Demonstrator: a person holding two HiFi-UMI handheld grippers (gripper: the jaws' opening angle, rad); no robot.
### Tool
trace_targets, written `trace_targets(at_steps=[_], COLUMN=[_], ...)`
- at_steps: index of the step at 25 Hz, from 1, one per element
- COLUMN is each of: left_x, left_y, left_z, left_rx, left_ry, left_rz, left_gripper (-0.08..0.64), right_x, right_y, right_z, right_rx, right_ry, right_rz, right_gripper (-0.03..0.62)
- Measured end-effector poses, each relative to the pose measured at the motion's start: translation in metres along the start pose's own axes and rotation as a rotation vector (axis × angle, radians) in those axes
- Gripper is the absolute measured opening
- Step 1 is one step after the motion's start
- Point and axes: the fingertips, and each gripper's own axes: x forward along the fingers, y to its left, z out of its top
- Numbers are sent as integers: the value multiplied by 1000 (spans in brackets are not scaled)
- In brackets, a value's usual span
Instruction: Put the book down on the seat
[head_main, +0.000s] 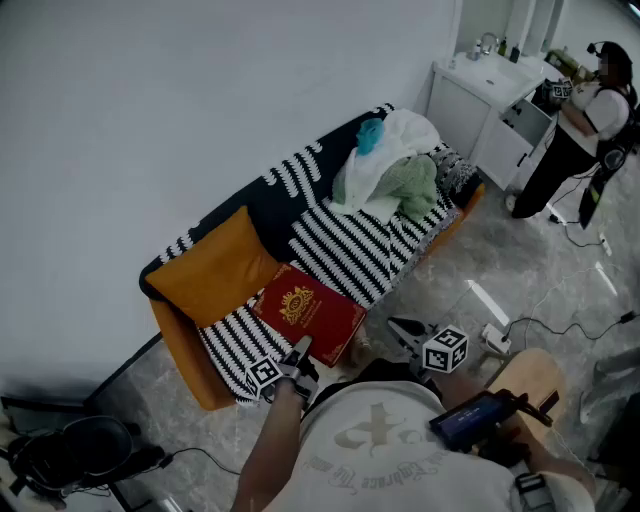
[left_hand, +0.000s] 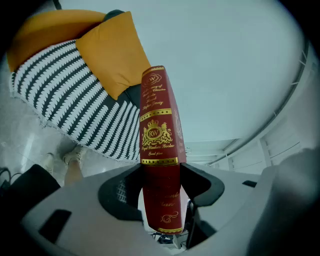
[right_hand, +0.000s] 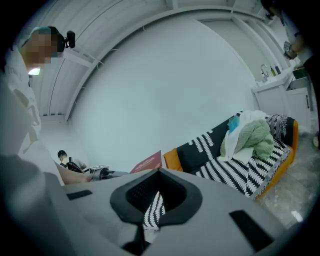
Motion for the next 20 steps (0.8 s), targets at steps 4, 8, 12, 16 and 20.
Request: trace_targets(at_steps=[4, 8, 12, 16, 20], left_x=[-1, -9, -15, -18, -17], left_y=[-3, 2, 7, 6, 9], left_z=[-7, -3, -4, -4, -6], left_rx=[14, 13, 11, 14, 16], left_ry=[12, -11, -17, -15, -8], left_rz=[21, 26, 38, 48, 59], left_gripper=[245, 245, 245, 246, 245], right_x=[-7, -5, -7, -5, -6], right_y=[-6, -5, -5, -5, -7], right_z=[11, 14, 19, 21, 17], right_rx=[-23, -44, -8, -14, -14], right_ry=[-7, -9, -48, -34, -11], right_rz=[-15, -23, -31, -43, -67], right_gripper=[14, 14, 14, 14, 14])
